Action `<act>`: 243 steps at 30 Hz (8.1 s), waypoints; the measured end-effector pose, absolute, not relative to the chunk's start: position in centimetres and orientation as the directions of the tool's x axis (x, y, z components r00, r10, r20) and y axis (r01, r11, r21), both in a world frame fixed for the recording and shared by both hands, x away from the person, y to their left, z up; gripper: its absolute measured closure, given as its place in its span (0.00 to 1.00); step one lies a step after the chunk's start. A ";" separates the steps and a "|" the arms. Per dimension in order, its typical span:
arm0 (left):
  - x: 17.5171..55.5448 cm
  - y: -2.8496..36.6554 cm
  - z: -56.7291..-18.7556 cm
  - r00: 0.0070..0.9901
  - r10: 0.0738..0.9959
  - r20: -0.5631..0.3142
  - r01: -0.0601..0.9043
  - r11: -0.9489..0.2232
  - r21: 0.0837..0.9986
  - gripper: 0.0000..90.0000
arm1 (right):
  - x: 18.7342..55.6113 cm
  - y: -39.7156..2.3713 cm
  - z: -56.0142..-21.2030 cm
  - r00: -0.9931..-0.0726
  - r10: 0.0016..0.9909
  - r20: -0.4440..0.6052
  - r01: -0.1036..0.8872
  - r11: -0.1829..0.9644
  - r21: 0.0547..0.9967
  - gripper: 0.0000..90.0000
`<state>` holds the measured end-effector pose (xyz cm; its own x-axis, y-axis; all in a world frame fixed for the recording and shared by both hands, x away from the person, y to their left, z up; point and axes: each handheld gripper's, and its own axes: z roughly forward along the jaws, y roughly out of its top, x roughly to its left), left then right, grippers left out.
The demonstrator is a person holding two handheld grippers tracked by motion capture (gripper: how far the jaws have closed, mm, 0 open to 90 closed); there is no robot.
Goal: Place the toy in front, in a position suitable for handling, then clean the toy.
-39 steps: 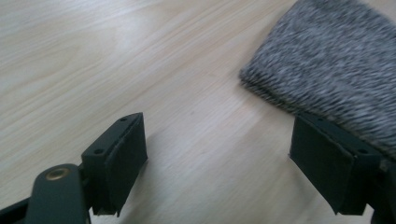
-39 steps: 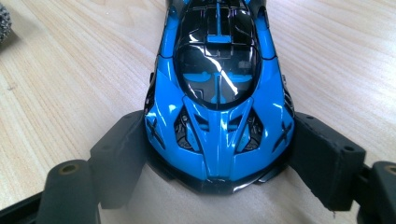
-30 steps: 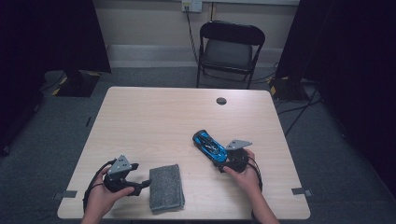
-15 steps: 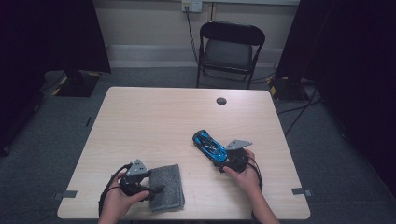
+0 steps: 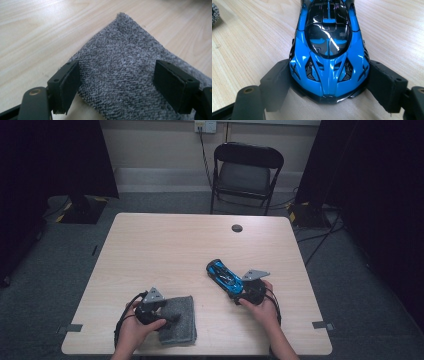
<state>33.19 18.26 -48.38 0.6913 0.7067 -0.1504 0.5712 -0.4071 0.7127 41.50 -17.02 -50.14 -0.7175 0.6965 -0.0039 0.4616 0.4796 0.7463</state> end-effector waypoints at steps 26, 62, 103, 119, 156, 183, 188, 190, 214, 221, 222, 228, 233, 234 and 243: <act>32.1 15.9 -46.2 0.726 0.682 -0.087 0.480 -0.413 0.774 0.28 | 41.5 -17.0 -50.1 -0.718 0.697 -0.004 0.462 0.480 0.746 0.25; 32.1 15.5 -48.0 0.693 0.720 0.020 0.487 -0.489 0.724 0.43 | 41.4 -17.0 -50.1 -0.713 0.701 -0.002 0.466 0.476 0.746 0.25; 33.7 14.7 -45.7 0.723 0.690 -0.039 0.471 -0.450 0.759 0.83 | 41.4 -17.1 -50.1 -0.713 0.701 -0.001 0.467 0.475 0.746 0.25; 35.3 12.0 -48.1 0.725 0.687 -0.039 0.485 -0.471 0.737 0.68 | 41.4 -17.0 -50.1 -0.712 0.702 -0.002 0.466 0.475 0.746 0.25; 37.9 8.3 -43.3 0.795 0.606 -0.008 0.365 -0.468 0.805 0.86 | 41.3 -17.0 -50.1 -0.706 0.708 -0.002 0.470 0.471 0.747 0.26; 40.8 4.6 -45.2 0.844 0.536 -0.002 0.371 -0.582 0.724 0.85 | 41.3 -17.0 -50.1 -0.703 0.711 -0.002 0.472 0.469 0.747 0.26; 41.5 5.0 -45.0 0.833 0.553 0.010 0.382 -0.587 0.714 0.85 | 41.3 -17.0 -50.2 -0.703 0.711 -0.002 0.472 0.469 0.747 0.26; 41.9 5.2 -45.0 0.824 0.566 0.015 0.389 -0.586 0.711 0.85 | 41.3 -17.0 -50.1 -0.703 0.711 -0.002 0.472 0.468 0.747 0.26; 45.4 7.7 -45.1 0.753 0.657 0.044 0.444 -0.556 0.703 0.85 | 41.3 -17.0 -50.1 -0.703 0.711 -0.001 0.472 0.468 0.747 0.25; 45.9 8.7 -45.3 0.740 0.672 0.027 0.463 -0.538 0.705 0.85 | 41.3 -17.0 -50.1 -0.703 0.711 -0.001 0.472 0.468 0.747 0.25; 46.0 8.8 -45.4 0.737 0.676 0.028 0.465 -0.536 0.704 0.85 | 41.3 -17.0 -50.2 -0.703 0.711 -0.001 0.472 0.468 0.747 0.25; 46.1 10.1 -45.8 0.722 0.691 0.018 0.474 -0.514 0.714 0.85 | 41.3 -17.0 -50.1 -0.703 0.711 -0.001 0.472 0.468 0.747 0.25; 46.3 11.6 -45.3 0.693 0.719 0.040 0.480 -0.502 0.719 0.85 | 41.3 -17.0 -50.1 -0.703 0.711 -0.001 0.473 0.468 0.747 0.25; 46.3 12.0 -45.1 0.688 0.724 0.042 0.478 -0.496 0.725 0.85 | 41.3 -17.0 -50.1 -0.703 0.711 -0.001 0.473 0.468 0.747 0.25; 45.0 13.0 -42.3 0.712 0.702 0.012 0.433 -0.453 0.779 0.85 | 41.3 -17.0 -50.1 -0.703 0.711 -0.001 0.473 0.468 0.746 0.25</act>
